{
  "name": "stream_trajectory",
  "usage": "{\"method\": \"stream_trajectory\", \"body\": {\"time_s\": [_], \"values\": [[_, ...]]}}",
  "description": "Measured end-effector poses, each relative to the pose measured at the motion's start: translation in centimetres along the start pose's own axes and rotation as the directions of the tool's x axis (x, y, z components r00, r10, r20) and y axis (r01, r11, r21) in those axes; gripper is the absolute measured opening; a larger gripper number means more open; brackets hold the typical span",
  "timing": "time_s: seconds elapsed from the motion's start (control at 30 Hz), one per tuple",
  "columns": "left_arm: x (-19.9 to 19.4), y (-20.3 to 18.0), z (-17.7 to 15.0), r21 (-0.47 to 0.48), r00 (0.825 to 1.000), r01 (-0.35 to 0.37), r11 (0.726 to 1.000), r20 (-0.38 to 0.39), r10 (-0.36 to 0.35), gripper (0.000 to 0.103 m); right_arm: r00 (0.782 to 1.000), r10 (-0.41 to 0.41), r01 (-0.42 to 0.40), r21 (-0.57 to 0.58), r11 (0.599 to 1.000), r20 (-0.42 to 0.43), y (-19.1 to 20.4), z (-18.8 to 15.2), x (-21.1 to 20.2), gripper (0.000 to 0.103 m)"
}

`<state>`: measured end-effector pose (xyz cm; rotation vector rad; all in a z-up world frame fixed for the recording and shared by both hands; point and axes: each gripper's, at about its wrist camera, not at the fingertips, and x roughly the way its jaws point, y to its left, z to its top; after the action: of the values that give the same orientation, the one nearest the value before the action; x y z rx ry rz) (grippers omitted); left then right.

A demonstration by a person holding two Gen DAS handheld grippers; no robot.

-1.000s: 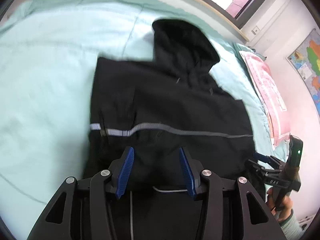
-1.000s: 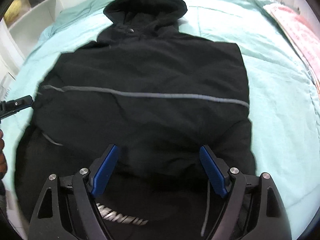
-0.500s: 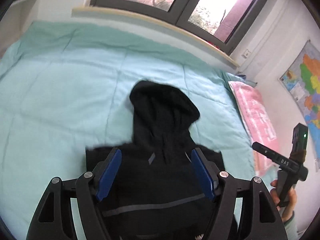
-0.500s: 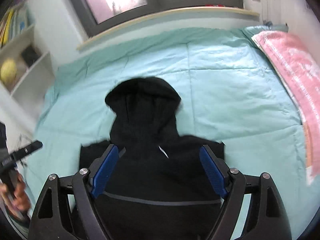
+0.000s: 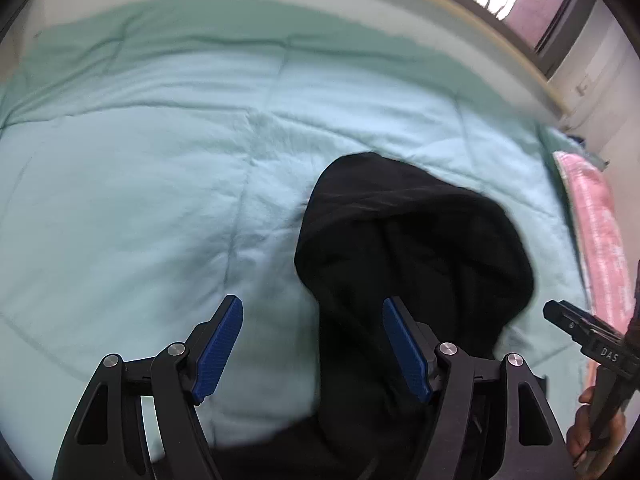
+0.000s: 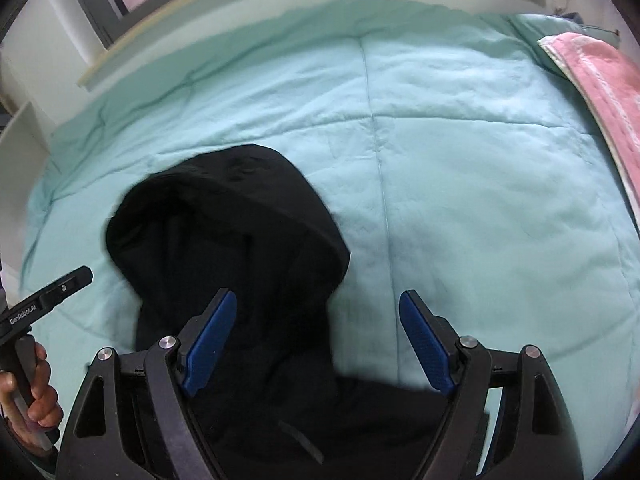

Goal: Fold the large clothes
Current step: 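Move both tools to the hood and grasp its edges, then lift the hood with both tools and fold it toward the jacket body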

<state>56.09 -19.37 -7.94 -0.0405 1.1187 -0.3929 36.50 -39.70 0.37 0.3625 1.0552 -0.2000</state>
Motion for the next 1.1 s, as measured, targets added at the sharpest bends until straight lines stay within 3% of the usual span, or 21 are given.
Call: {"method": "stream_trajectory", "body": {"time_s": [0.13, 0.17, 0.2, 0.23, 0.27, 0.3, 0.33, 0.4, 0.43, 0.47, 0.5, 0.53, 0.57, 0.6, 0.63, 0.7, 0.73, 0.83, 0.9, 0.97, 1.1], "values": [[4.4, -0.4, 1.5, 0.012, 0.999, -0.042, 0.999, -0.014, 0.042, 0.074, 0.999, -0.013, 0.013, -0.008, 1.0, -0.035, 0.2, 1.5, 4.9, 0.085], [5.2, -0.5, 2.1, 0.01, 0.999, -0.043, 0.999, -0.007, 0.043, 0.067, 0.998, -0.033, 0.031, -0.024, 0.999, -0.052, 0.6, 1.8, 6.1, 0.079], [5.6, -0.4, 2.7, 0.009, 0.999, -0.043, 0.999, 0.002, 0.043, 0.025, 0.996, -0.058, 0.054, -0.049, 0.997, -0.073, 1.1, 2.3, 7.4, 0.066], [5.8, -0.4, 3.1, 0.005, 0.999, -0.037, 0.999, -0.007, 0.037, 0.007, 0.994, -0.077, 0.071, -0.068, 0.995, -0.084, 1.4, 2.7, 8.1, 0.027], [5.0, 0.2, 3.7, -0.016, 1.0, 0.005, 1.0, 0.011, -0.005, 0.008, 0.989, -0.14, 0.135, -0.074, 0.988, -0.055, 1.4, 3.4, 7.9, 0.011], [3.3, 0.9, 3.9, -0.03, 0.995, 0.082, 0.996, 0.065, -0.08, 0.008, 0.991, -0.131, 0.132, -0.04, 0.99, 0.012, 0.8, 4.1, 6.4, 0.009], [2.1, 1.2, 3.9, -0.027, 0.987, 0.132, 0.991, 0.096, -0.129, 0.008, 0.992, -0.076, 0.075, 0.012, 0.997, 0.098, 0.0, 4.7, 4.0, 0.009], [-1.1, 2.3, 3.1, -0.006, 0.955, 0.261, 0.965, 0.15, -0.257, 0.012, 0.972, 0.006, -0.02, 0.058, 0.998, 0.237, -1.1, 4.8, -0.6, 0.009], [-1.7, 2.8, 2.4, 0.004, 0.948, 0.286, 0.958, 0.146, -0.283, 0.013, 0.959, 0.011, -0.023, 0.04, 0.999, 0.285, -1.3, 4.1, -1.8, 0.011], [-0.6, 3.5, 1.6, 0.003, 0.957, 0.276, 0.961, 0.089, -0.275, 0.013, 0.956, 0.003, -0.011, 0.026, 1.0, 0.295, -1.5, 3.6, -1.9, 0.019], [0.7, 3.7, 1.3, -0.002, 0.965, 0.258, 0.966, 0.044, -0.258, 0.013, 0.963, -0.015, 0.01, 0.019, 1.0, 0.269, -1.9, 2.8, -0.9, 0.023], [3.5, 4.2, 0.7, -0.011, 0.977, 0.206, 0.978, -0.05, -0.207, 0.013, 0.978, -0.005, -0.001, 0.027, 1.0, 0.209, -2.4, 2.2, 1.0, 0.024], [7.7, 4.7, -0.3, -0.005, 0.976, 0.11, 0.994, -0.188, -0.109, 0.014, 0.992, 0.032, -0.037, 0.043, 0.998, 0.125, -3.0, 1.6, 3.6, 0.024], [10.9, 5.3, -1.3, -0.027, 0.952, 0.11, 0.994, -0.284, -0.113, 0.014, 0.999, 0.05, -0.05, 0.061, 0.997, -0.004, -3.7, 0.5, 7.6, 0.024], [11.3, 5.5, -1.4, -0.041, 0.954, 0.132, 0.99, -0.267, -0.138, 0.014, 0.995, 0.049, -0.045, 0.057, 0.997, -0.085, -3.9, -0.5, 10.2, 0.023], [9.8, 5.6, -1.0, -0.032, 0.961, 0.161, 0.987, -0.224, -0.164, 0.014, 0.986, 0.084, -0.075, 0.064, 0.995, -0.142, -4.6, -1.6, 12.4, 0.023], [8.7, 5.5, -0.9, -0.013, 0.965, 0.163, 0.987, -0.206, -0.162, 0.016, 0.984, 0.112, -0.102, 0.08, 0.992, -0.137, -5.0, -1.5, 11.7, 0.026], [4.2, 5.3, -1.5, 0.082, 0.987, 0.115, 0.99, -0.124, -0.105, 0.041, 0.977, 0.177, -0.168, 0.077, 0.983, -0.122, -5.8, -1.0, 8.4, 0.031], [0.4, 5.3, -1.9, 0.113, 0.993, 0.116, 0.987, -0.048, -0.111, 0.049, 0.978, 0.186, -0.186, 0.007, 0.982, -0.098, -5.6, -1.1, 5.3, 0.044], [-2.7, 4.7, -1.5, 0.103, 0.982, 0.186, 0.977, 0.015, -0.188, 0.051, 0.979, 0.194, -0.196, -0.039, 0.98, -0.063, -4.7, -1.1, 2.6, 0.065], [-4.2, 2.3, 0.9, 0.081, 0.949, 0.295, 0.952, 0.094, -0.302, 0.057, 0.97, 0.242, -0.237, -0.127, 0.963, 0.024, -0.8, 0.9, -0.5, 0.071]]}}
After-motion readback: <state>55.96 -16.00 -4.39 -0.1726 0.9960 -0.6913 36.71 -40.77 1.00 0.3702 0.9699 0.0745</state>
